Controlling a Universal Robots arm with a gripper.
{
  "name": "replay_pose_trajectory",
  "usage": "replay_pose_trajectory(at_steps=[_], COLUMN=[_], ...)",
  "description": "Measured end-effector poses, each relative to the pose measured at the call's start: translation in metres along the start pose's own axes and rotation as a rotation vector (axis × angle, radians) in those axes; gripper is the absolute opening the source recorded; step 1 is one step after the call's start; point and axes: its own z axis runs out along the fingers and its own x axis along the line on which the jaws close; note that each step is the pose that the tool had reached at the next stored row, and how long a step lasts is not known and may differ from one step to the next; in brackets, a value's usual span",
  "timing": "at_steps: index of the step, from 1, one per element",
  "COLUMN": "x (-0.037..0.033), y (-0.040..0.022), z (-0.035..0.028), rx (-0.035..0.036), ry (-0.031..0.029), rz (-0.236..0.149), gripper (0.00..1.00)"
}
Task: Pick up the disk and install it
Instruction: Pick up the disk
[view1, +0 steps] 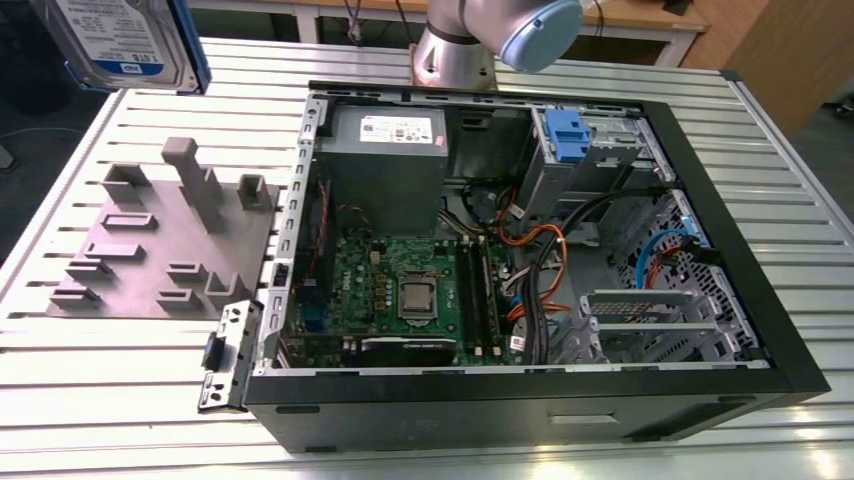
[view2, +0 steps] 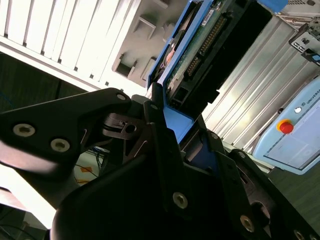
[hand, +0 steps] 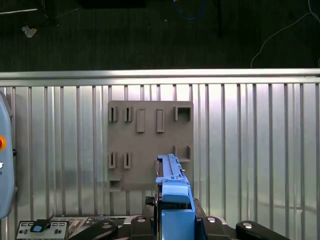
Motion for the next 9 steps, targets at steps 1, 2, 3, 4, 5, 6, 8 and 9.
replay_pose_trajectory(at_steps=[1, 2, 3, 4, 5, 6, 8, 9], x=[0.0022, 0.0048, 0.0078, 0.0105, 0.0135, 0.0159, 0.0195, 0.0207], y=[-0.0001, -0.0002, -0.0005, -0.0006, -0.0010, -0.0015, -0.0034, -0.0050], z=[0.0000, 0.0000, -0.0001, 0.0000, -0.0002, -0.0002, -0.0002, -0.0002], rx=[0.0001, 0.0001, 0.0000, 0.0002, 0.0000, 0.0000, 0.0001, 0.0001], ry=[-0.0001, -0.0001, -0.0001, -0.0001, 0.0000, 0.0000, 0.0000, 0.0000], rz=[0.000, 0.000, 0.000, 0.000, 0.000, 0.000, 0.000, 0.000], gripper=[0.36, 0.36, 0.36, 0.36, 0.36, 0.36, 0.36, 0.36])
